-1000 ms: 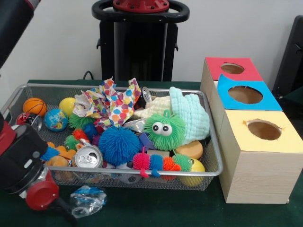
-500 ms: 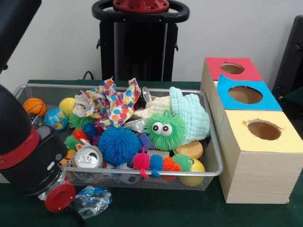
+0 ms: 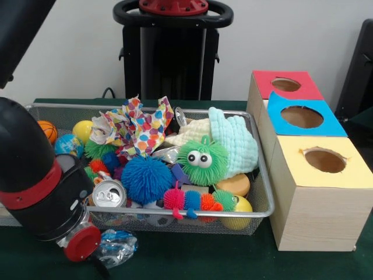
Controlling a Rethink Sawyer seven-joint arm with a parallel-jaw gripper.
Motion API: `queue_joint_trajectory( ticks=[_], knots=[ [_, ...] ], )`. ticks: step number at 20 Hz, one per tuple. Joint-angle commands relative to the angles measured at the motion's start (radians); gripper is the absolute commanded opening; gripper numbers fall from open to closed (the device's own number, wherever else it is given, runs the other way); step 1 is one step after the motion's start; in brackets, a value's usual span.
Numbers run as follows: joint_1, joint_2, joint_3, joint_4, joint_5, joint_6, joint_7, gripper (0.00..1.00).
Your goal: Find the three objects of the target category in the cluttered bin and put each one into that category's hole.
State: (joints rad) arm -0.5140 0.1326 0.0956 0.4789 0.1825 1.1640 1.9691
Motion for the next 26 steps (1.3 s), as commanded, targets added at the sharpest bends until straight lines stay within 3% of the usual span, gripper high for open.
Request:
queue_joint_trajectory(
  ticks=[1, 9, 14, 26],
  knots=[
    [-0.014, 0.214, -0.027, 0.017, -0.113, 0.23, -0.089, 1.0],
    [-0.014, 0.272, -0.029, -0.089, -0.122, 0.325, -0.147, 1.0],
    [-0.016, 0.331, -0.023, -0.192, -0.132, 0.498, -0.259, 1.0],
    [0.005, 0.412, -0.076, -0.316, -0.132, 0.72, -0.459, 1.0]
  ],
)
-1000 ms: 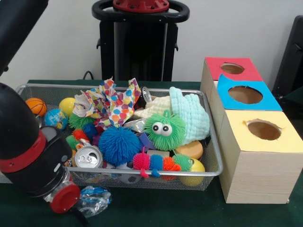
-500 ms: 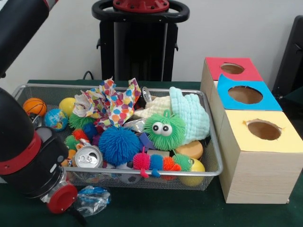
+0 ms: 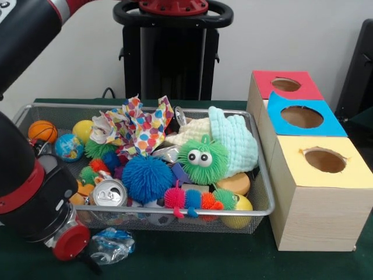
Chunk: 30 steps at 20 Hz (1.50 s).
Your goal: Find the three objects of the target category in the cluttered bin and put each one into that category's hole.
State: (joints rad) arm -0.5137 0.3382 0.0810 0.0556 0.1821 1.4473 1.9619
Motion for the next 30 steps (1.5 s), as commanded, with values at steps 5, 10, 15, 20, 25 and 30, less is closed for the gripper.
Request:
queue_joint_trajectory(
  ticks=[5, 10, 15, 20, 25, 30],
  knots=[
    [0.012, 0.228, -0.108, 0.081, -0.11, 0.509, -0.481, 1.0],
    [0.017, 0.246, -0.157, 0.065, -0.072, 0.54, -0.497, 1.0],
    [0.018, 0.263, -0.207, 0.054, -0.024, 0.547, -0.504, 1.0],
    [0.019, 0.278, -0.269, 0.048, 0.037, 0.546, -0.512, 1.0],
    [0.018, 0.302, -0.351, 0.038, 0.121, 0.543, -0.522, 1.0],
    [0.014, 0.325, -0.446, 0.031, 0.219, 0.541, -0.521, 1.0]
  ],
)
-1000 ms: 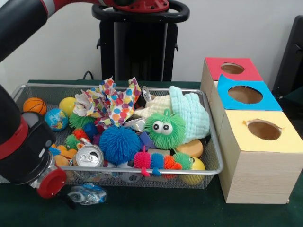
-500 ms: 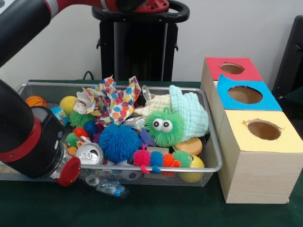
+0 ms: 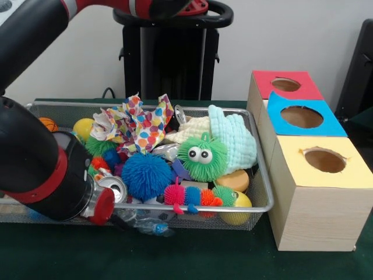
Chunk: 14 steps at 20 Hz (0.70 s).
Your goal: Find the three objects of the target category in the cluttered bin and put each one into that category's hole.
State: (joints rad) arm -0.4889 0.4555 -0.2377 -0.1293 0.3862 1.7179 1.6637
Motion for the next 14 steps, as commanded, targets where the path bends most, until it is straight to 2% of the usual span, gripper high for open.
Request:
queue_joint_trajectory(
  ticks=[1, 4, 14],
  knots=[
    [-0.012, 0.214, -0.148, 0.214, 0.038, 0.272, -0.223, 1.0],
    [-0.019, 0.237, -0.222, 0.206, 0.122, 0.282, -0.223, 1.0],
    [-0.069, 0.322, -0.573, 0.163, 0.422, 0.379, -0.269, 1.0]
  ],
)
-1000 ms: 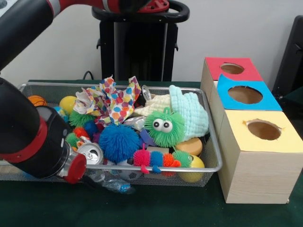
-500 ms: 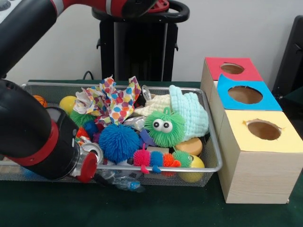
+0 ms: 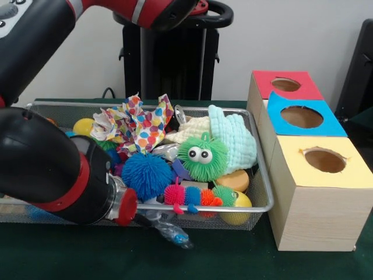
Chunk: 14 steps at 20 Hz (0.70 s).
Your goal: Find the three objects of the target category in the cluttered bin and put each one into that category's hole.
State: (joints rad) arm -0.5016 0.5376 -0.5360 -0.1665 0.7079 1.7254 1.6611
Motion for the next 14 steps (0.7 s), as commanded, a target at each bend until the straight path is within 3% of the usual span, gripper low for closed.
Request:
queue_joint_trajectory(
  ticks=[1, 10, 14],
  knots=[
    [-0.064, 0.248, -0.311, 0.197, 0.133, 0.372, -0.277, 1.0],
    [-0.148, 0.319, -0.666, 0.159, 0.432, 0.462, -0.39, 1.0],
    [-0.178, 0.333, -0.78, 0.148, 0.524, 0.477, -0.419, 1.0]
  ],
)
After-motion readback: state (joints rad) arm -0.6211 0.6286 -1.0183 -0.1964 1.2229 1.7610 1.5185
